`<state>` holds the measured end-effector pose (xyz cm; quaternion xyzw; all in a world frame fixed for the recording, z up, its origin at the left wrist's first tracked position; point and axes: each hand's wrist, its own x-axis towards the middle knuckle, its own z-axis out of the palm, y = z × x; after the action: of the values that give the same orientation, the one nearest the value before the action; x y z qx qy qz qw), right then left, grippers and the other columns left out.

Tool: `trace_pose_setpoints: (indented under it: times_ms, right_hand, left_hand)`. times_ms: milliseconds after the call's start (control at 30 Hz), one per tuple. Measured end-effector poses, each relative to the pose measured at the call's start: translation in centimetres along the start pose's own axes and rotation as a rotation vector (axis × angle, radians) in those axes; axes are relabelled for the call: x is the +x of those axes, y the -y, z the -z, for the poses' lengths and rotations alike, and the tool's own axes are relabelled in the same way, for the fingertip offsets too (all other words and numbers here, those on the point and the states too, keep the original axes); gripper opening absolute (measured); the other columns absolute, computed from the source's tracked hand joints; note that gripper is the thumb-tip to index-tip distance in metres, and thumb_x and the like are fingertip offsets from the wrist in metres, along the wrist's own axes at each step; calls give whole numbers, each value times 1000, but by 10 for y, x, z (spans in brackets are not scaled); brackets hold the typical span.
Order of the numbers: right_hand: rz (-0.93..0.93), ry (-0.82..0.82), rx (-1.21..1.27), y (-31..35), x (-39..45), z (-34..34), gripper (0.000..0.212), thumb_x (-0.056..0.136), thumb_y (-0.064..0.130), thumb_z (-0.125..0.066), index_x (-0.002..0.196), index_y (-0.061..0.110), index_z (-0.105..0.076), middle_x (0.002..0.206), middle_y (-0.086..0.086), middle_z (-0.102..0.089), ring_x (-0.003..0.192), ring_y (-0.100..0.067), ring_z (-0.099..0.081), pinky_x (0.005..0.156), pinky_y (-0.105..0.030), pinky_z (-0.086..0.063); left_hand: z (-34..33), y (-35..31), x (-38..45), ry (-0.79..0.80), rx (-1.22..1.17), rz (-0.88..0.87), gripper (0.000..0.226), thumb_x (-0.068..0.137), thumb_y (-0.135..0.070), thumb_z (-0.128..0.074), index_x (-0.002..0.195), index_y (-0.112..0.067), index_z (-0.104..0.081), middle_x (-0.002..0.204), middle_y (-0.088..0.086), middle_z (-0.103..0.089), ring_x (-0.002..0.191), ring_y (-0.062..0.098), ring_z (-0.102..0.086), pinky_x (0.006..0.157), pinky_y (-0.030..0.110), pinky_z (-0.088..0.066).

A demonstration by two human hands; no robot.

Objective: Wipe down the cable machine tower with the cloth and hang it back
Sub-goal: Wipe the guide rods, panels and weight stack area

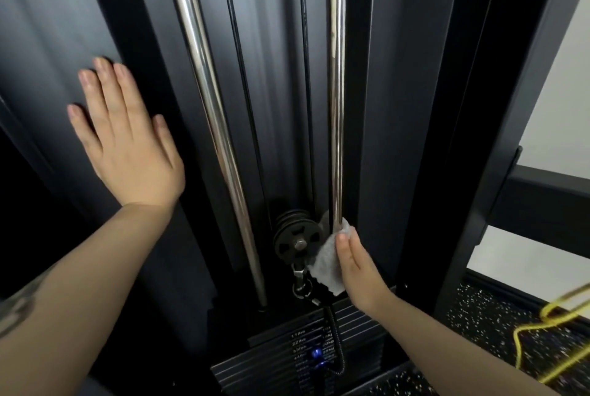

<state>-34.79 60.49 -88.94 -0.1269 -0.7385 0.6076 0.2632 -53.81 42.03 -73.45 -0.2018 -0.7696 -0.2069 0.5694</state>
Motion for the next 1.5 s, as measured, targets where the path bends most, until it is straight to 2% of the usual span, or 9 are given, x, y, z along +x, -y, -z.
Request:
trace_pose_setpoints:
  times_ms: [167, 400, 533, 667, 833, 1000, 1167, 1333, 1500]
  right_hand:
    - [108, -172, 78, 39, 18, 7, 26, 102, 26, -31, 114, 23, -54, 100, 9, -66, 95, 5, -62, 79, -9, -46]
    - [-198, -80, 296, 34, 17, -2, 38, 100, 46, -23, 120, 36, -54, 110, 13, -62, 91, 7, -57, 75, -12, -41]
    - [76, -173, 373, 96, 52, 1, 52, 94, 50, -35, 115, 8, -57, 99, -28, -62, 86, -29, -60, 81, -44, -49]
    - [318, -338, 169, 130, 61, 0, 29, 102, 33, -31, 113, 23, -56, 93, 16, -62, 84, 12, -56, 81, -9, -43]
    - [236, -234, 70, 81, 27, -12, 28, 103, 26, -26, 114, 41, -46, 93, 25, -60, 90, 24, -54, 78, -1, -39]
    - [395, -364, -13, 128, 63, -1, 41, 93, 54, -28, 99, 24, -54, 82, -1, -63, 77, -16, -62, 75, -43, -52]
    - [505, -429, 56, 159, 79, -1, 29, 103, 31, -27, 101, 18, -53, 78, 14, -59, 75, 8, -57, 70, -7, -42]
    - [226, -279, 192, 61, 35, -13, 37, 99, 44, -26, 115, 33, -57, 101, 10, -70, 98, 2, -63, 84, -14, -46]
    - [291, -314, 225, 127, 46, -1, 36, 104, 21, -28, 80, 12, -53, 53, 7, -55, 47, 3, -51, 50, -17, -42]
  left_hand:
    - [-1, 0, -1, 2, -7, 2, 57, 104, -21, -27, 155, -5, -7, 163, 15, -8, 150, 32, -5, 119, 42, 6]
    - [-5, 2, 0, -28, -23, -4, 59, 103, -19, -31, 156, -7, -7, 163, 13, -9, 150, 29, -5, 120, 39, 7]
    - [-7, 6, 1, -40, 20, 0, 62, 102, -19, -37, 156, -7, -10, 162, 12, -12, 150, 27, -7, 120, 37, 7]
    - [-7, 6, 3, -48, 28, -6, 61, 101, -22, -35, 155, -7, -12, 161, 10, -16, 148, 25, -10, 120, 36, 4]
    - [-8, 8, 2, -54, 32, -29, 61, 101, -22, -34, 154, -7, -9, 160, 7, -11, 148, 25, -11, 121, 36, 4]
    - [-10, 10, 2, -64, 21, -30, 62, 100, -21, -36, 155, -7, -9, 160, 7, -11, 149, 24, -12, 121, 36, 5]
    - [-9, 9, 0, -56, -3, -22, 59, 103, -21, -33, 155, -8, -8, 162, 8, -11, 150, 15, 3, 121, 37, 5]
    - [-7, 6, 0, -40, 2, -10, 61, 104, -20, -35, 156, -9, -5, 162, 8, -8, 149, 12, 9, 121, 37, 6]
    - [-7, 5, -1, -29, -5, -2, 64, 103, -18, -38, 156, -9, -5, 163, 9, -8, 150, 18, 4, 120, 36, 9]
